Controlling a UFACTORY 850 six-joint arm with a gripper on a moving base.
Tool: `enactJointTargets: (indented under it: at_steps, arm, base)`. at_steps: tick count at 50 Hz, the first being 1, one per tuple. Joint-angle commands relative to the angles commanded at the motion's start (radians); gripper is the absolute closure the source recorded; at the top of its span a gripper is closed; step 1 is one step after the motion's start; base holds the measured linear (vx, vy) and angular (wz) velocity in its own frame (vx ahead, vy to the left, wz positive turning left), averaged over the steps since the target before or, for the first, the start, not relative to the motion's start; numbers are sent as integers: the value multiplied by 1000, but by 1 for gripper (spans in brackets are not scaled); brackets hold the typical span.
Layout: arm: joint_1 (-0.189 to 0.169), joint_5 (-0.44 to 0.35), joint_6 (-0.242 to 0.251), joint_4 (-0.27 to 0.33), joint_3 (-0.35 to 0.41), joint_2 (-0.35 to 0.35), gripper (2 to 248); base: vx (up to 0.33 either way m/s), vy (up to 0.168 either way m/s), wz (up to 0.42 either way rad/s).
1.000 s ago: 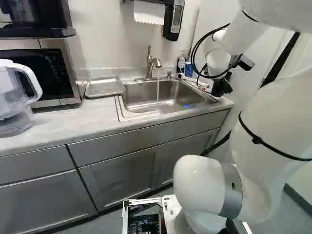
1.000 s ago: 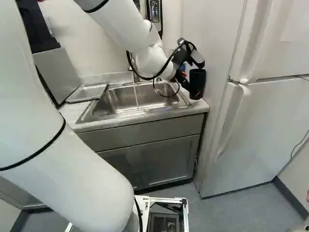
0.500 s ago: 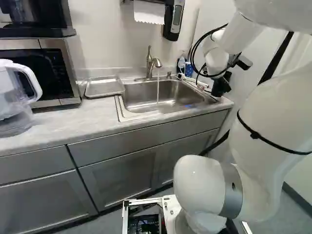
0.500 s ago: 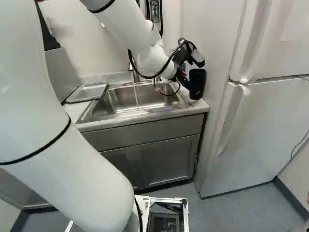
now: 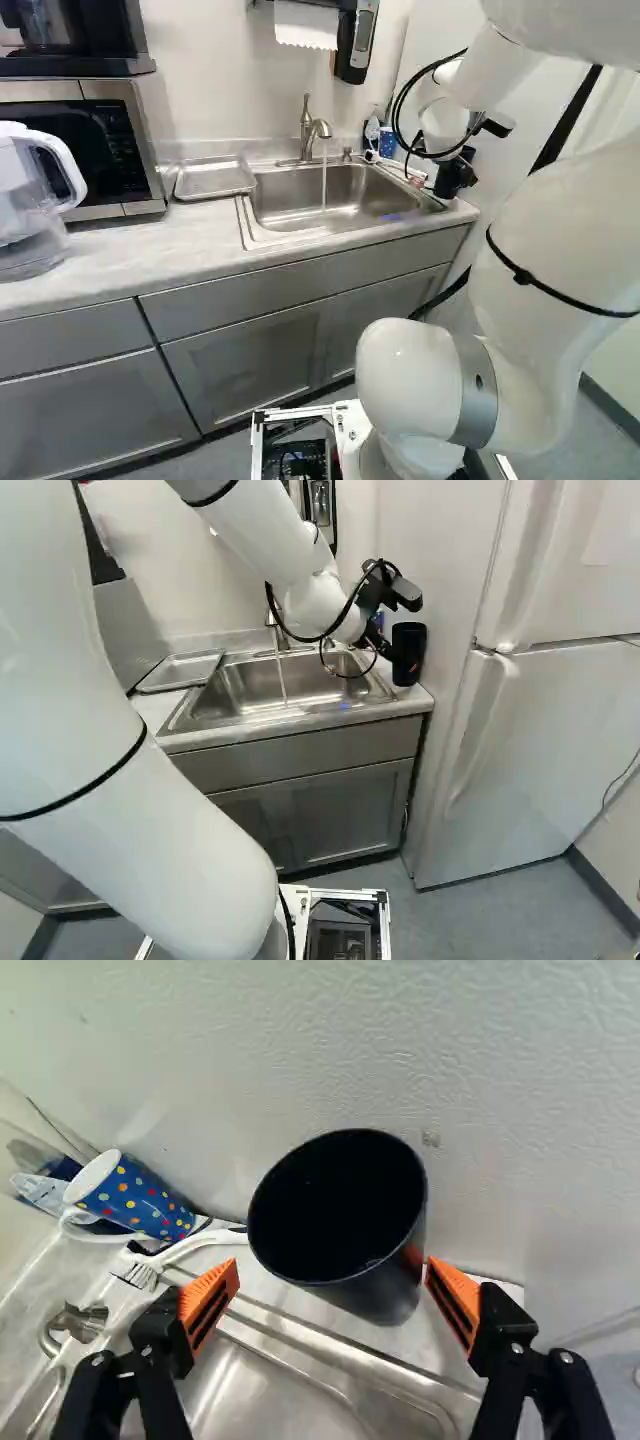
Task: Rinse the cup and place it in the tray
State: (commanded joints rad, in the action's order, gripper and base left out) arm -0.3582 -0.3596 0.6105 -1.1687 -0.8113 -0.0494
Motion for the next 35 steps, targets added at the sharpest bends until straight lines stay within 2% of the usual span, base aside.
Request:
enactJointTargets:
  at_steps: [9,35]
  arm:
    - [0,0,94,0,0,0,3]
    - [0,-1,94,0,0,0,3]
  base:
    - [0,0,0]
    - [0,0,0]
